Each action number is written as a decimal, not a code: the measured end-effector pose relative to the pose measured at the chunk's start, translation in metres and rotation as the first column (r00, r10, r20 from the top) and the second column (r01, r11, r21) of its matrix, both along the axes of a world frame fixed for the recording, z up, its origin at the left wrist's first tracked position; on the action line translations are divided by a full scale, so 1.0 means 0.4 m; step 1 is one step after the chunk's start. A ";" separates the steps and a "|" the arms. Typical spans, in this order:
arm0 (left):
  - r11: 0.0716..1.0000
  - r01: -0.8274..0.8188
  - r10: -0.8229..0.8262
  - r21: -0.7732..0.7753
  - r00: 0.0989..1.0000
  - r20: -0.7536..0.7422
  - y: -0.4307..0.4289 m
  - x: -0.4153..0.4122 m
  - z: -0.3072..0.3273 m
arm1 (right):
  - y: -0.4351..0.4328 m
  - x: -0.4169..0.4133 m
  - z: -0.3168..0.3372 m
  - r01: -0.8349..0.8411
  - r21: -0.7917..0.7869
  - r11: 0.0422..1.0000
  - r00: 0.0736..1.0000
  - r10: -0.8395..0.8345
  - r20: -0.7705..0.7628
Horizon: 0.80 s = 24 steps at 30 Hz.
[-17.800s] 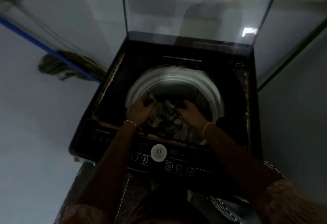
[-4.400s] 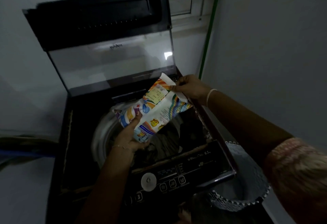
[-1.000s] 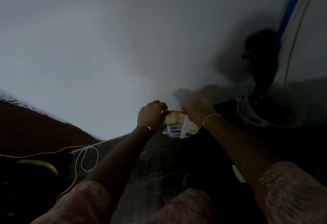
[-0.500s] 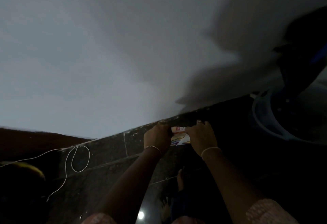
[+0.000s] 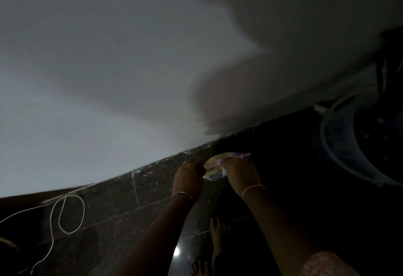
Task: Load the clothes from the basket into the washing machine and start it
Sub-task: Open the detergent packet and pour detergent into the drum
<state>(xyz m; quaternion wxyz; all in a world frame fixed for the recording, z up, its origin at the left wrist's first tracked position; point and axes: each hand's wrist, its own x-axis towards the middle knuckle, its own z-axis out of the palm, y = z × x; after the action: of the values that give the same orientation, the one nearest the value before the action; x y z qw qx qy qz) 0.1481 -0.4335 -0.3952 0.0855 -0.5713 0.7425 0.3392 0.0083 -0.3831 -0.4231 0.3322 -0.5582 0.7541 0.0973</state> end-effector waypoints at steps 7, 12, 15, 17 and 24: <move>0.964 -0.120 0.121 0.238 0.993 0.012 -0.032 -0.013 -0.146 | -0.052 0.005 -0.137 0.086 0.028 0.996 0.996 -0.086 0.000; 0.939 -0.103 0.110 0.329 0.994 -0.001 -0.038 -0.014 -0.205 | -0.076 0.010 -0.221 0.191 -0.010 0.982 0.981 -0.191 0.030; 0.913 -0.160 0.186 0.376 0.982 -0.034 -0.042 -0.009 -0.227 | -0.089 0.017 -0.251 0.226 -0.042 0.973 0.974 -0.225 0.025; 0.891 -0.208 0.249 0.403 0.967 -0.054 -0.039 0.001 -0.233 | -0.100 0.018 -0.274 0.232 0.004 0.973 0.970 -0.232 0.075; 0.850 -0.284 0.336 0.444 0.941 -0.042 -0.006 0.046 -0.236 | -0.143 0.035 -0.289 0.322 -0.046 0.945 0.934 -0.310 0.177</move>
<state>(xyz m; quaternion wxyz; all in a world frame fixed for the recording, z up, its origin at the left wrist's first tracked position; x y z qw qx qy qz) 0.1667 -0.4359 -0.4896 0.1099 -0.6294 0.5507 0.5372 0.0224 -0.4402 -0.5387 0.3844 -0.4478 0.8066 -0.0327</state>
